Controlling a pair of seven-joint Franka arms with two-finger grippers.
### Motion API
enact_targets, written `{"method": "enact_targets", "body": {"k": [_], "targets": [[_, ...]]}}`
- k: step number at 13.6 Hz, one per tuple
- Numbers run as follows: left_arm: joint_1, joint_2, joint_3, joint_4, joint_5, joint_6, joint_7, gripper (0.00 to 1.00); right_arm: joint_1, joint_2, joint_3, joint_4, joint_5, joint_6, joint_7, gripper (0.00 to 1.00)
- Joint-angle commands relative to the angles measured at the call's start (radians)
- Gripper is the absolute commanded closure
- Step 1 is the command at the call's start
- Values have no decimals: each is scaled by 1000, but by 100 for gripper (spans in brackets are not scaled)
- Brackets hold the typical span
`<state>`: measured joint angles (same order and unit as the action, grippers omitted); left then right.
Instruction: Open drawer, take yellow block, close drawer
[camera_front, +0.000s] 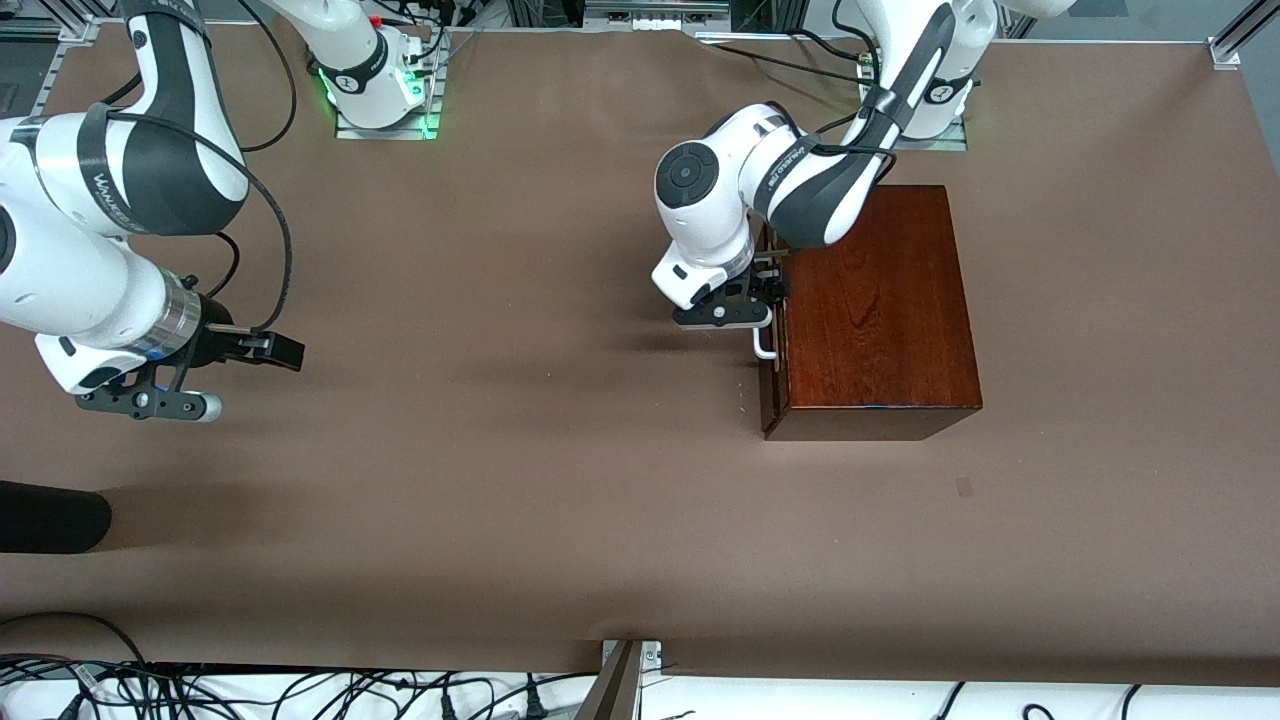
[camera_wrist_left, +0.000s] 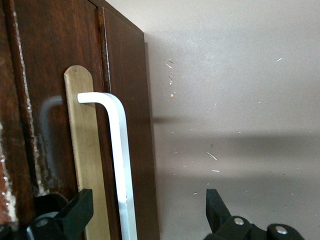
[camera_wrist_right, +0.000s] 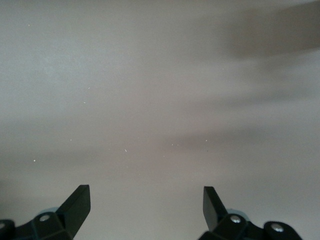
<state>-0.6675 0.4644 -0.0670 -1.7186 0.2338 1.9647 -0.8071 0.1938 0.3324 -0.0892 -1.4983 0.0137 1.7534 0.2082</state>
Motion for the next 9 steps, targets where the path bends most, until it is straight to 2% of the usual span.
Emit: {"method": "enact_targets", "body": {"k": [1,5,9], "targets": [[-15,-26,-2,-30,-4,-4,-47,0,-5,-9,0,10,-8,-28,2,0],[-53,2,-5,-7,-11,-7,-121,0,-5,-7,0,10,-8,-28,2,0],[-46,0,-2,-9,5,-10,-101,0,-5,-7,0,10,-8,-28,0,0]]}}
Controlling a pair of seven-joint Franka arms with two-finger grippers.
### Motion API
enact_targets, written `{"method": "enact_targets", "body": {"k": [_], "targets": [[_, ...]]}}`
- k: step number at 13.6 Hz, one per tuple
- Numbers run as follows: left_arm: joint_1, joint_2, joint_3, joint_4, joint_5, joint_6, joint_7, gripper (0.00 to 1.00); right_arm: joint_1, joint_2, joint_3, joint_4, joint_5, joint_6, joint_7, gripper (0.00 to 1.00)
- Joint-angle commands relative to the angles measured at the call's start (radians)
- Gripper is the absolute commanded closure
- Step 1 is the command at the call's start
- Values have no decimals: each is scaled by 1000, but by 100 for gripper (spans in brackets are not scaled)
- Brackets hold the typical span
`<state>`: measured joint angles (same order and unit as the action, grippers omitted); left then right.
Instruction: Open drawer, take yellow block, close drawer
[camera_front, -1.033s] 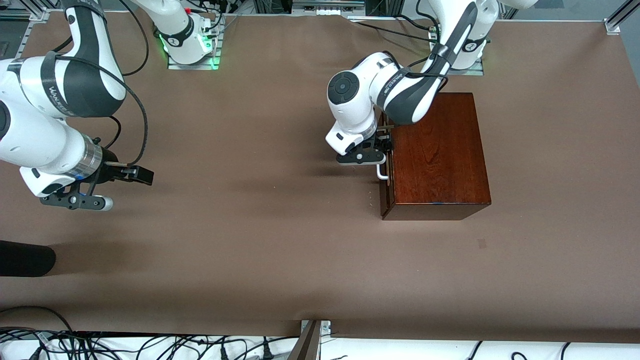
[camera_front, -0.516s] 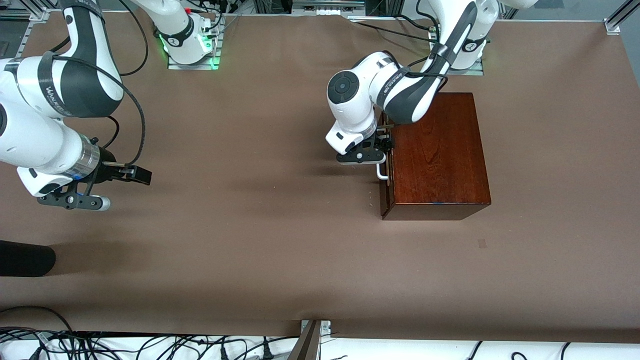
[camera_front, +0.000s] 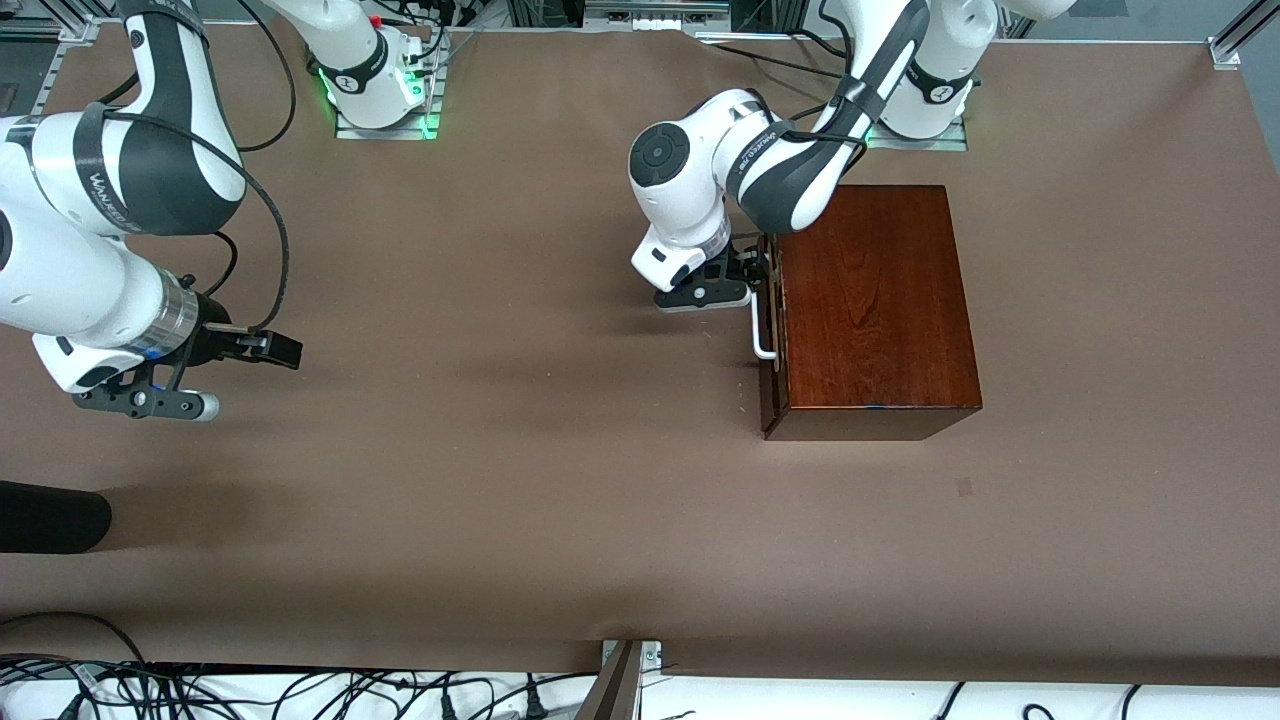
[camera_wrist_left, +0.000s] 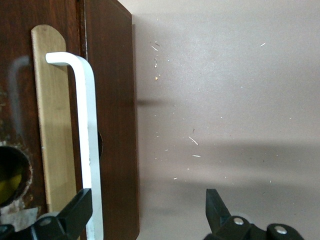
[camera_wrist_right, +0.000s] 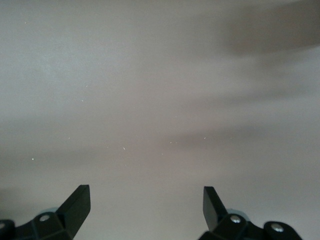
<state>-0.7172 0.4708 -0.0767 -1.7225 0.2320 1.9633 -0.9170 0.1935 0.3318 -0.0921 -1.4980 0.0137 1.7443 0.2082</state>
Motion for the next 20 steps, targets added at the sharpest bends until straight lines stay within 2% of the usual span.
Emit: {"method": "enact_targets", "body": {"k": [1,14,20], "targets": [[8,-9,8,-5,7,-11,12,0,-5,-7,0,10,-8,-19,0,0],[1,38,12,-3,6,28,9,0,-6,-7,0,10,-8,-25,-15,0],[-7,83,5,76,-5,25,-51,0,-12,-7,-3,10,-8,-25,-16,0]]}}
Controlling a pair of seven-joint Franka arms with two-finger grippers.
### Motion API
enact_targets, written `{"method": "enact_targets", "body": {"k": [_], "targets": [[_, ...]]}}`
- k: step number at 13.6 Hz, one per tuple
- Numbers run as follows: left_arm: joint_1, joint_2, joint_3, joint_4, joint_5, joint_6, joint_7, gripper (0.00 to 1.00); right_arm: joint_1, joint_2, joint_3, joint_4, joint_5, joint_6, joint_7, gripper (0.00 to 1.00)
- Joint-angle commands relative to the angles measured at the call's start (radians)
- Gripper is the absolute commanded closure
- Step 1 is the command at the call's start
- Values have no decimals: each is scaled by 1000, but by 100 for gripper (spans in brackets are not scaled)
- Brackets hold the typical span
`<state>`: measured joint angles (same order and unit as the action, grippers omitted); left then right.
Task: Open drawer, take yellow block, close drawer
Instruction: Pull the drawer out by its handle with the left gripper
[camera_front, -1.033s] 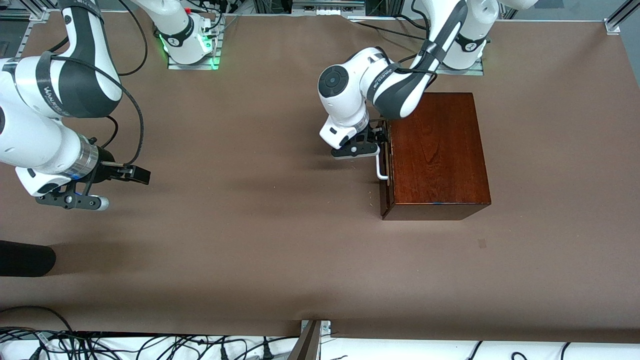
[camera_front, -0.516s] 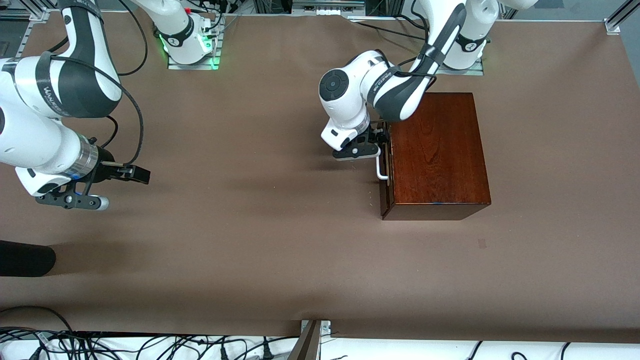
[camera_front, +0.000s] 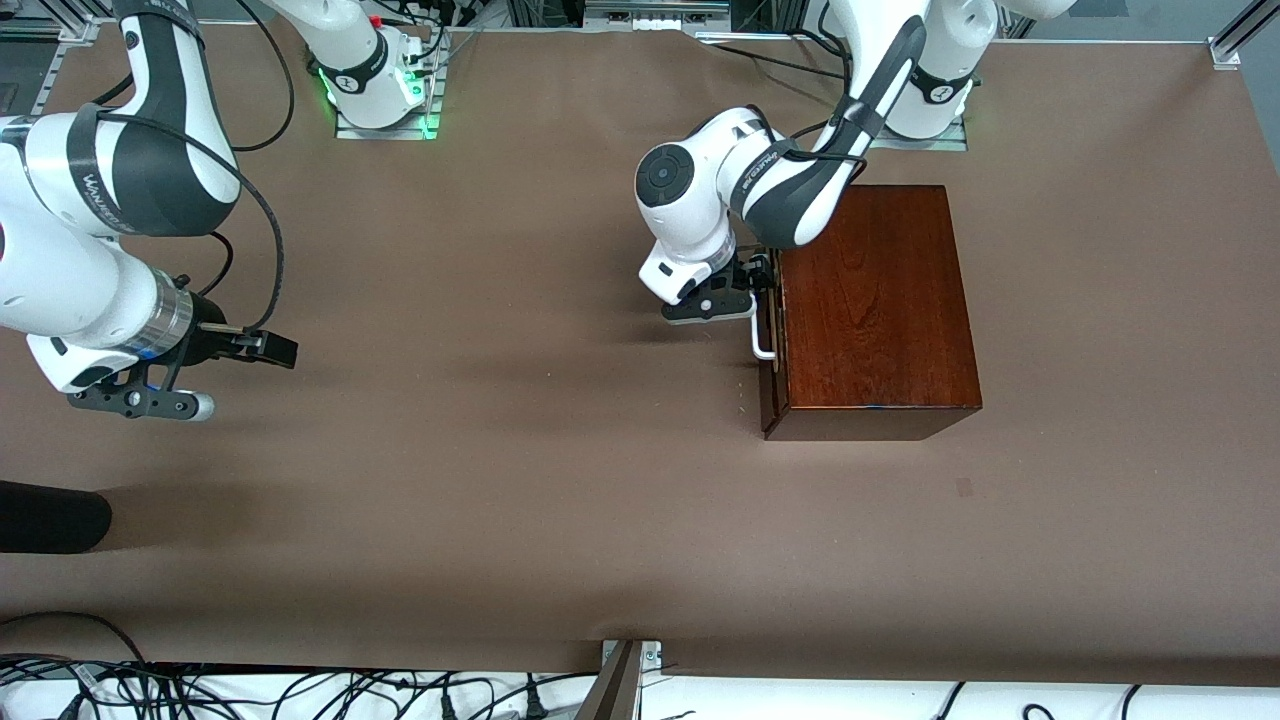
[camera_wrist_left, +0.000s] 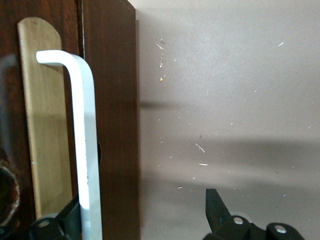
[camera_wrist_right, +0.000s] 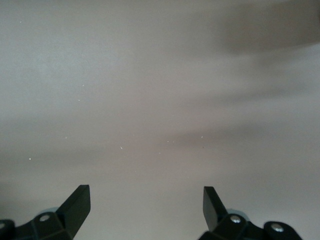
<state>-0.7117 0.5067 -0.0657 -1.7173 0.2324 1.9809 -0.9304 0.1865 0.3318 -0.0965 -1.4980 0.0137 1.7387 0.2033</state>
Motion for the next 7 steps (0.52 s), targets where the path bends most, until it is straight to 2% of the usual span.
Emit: {"method": "enact_targets", "body": {"k": [1,7], "targets": [[-32,68,-6,103,-7,6,-54,0,-7,-7,1,10,-8,-19,-12,0],[-58,147,-6,244,-12,-7,-88,0,-10,-5,1,10,-6,-18,-22,0]]}}
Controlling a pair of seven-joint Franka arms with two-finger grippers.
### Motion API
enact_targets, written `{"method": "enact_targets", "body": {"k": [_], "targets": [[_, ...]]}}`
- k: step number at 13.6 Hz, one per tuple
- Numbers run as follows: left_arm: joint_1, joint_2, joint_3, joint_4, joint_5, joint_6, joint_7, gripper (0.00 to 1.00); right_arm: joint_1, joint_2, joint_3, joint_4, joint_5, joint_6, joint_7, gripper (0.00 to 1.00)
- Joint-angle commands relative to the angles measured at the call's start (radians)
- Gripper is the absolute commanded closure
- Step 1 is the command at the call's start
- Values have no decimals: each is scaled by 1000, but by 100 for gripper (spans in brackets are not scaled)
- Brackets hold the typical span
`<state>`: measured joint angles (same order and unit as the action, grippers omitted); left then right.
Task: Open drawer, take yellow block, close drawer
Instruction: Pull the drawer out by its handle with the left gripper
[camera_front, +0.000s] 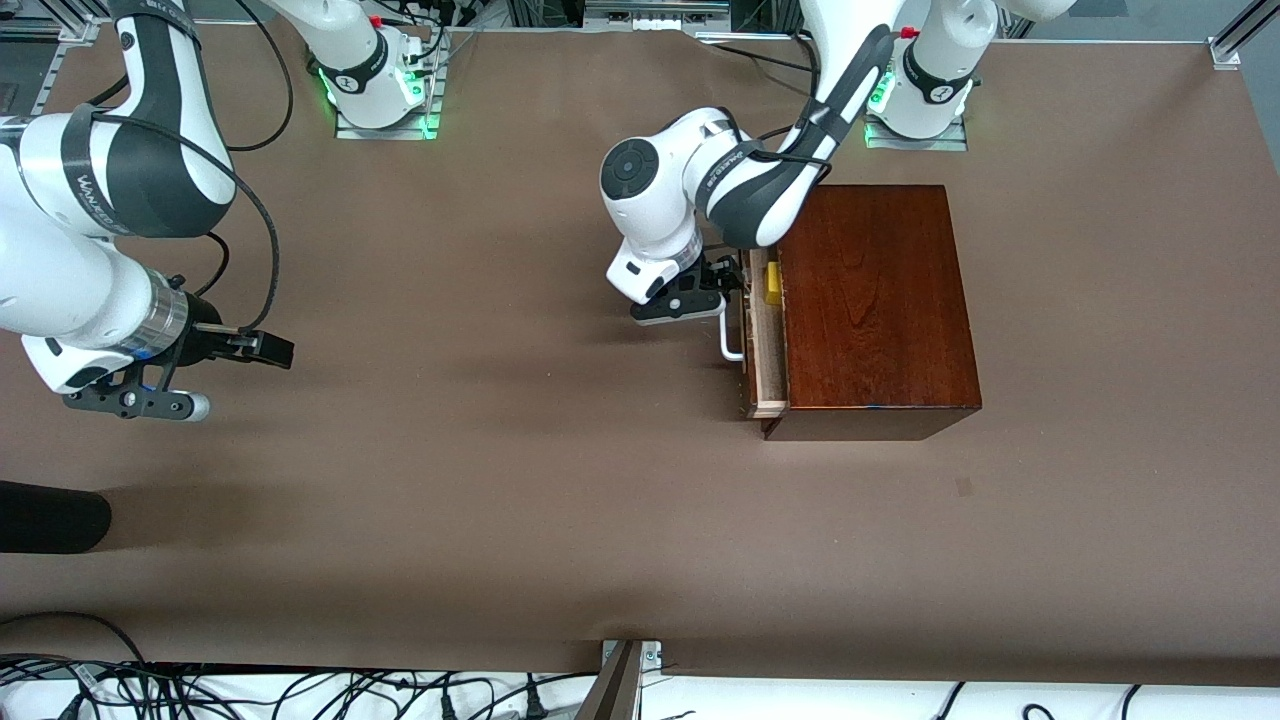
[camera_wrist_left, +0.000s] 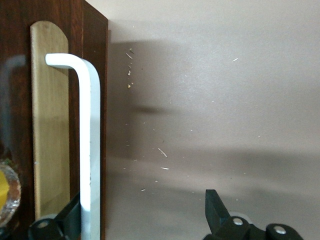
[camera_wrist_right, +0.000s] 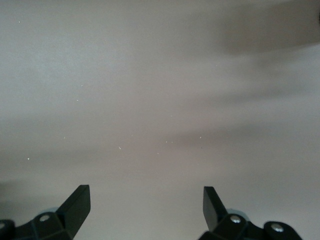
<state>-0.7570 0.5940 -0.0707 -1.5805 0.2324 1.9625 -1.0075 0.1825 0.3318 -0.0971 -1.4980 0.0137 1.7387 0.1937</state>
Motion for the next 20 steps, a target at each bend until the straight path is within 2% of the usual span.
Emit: {"method": "enact_targets", "body": {"k": [1,7,12,17,20], "targets": [[-13,69,-1,129,-27,1,-19,0,-8,-5,0,10,-6,-18,-13,0],[-79,139,3,244,-54,-68,-75,0,-18,-5,2,10,-6,-18,-30,0],[-108,152,6,266,-53,-66,-75,0,-18,-5,2,10,-6,-18,-30,0],[-123,182,3,341,-56,-68,-102,0,-18,-5,2,10,-6,-18,-30,0],[-133,188,3,355,-56,-68,-105,0,-18,-5,2,10,-6,-18,-30,0]]}}
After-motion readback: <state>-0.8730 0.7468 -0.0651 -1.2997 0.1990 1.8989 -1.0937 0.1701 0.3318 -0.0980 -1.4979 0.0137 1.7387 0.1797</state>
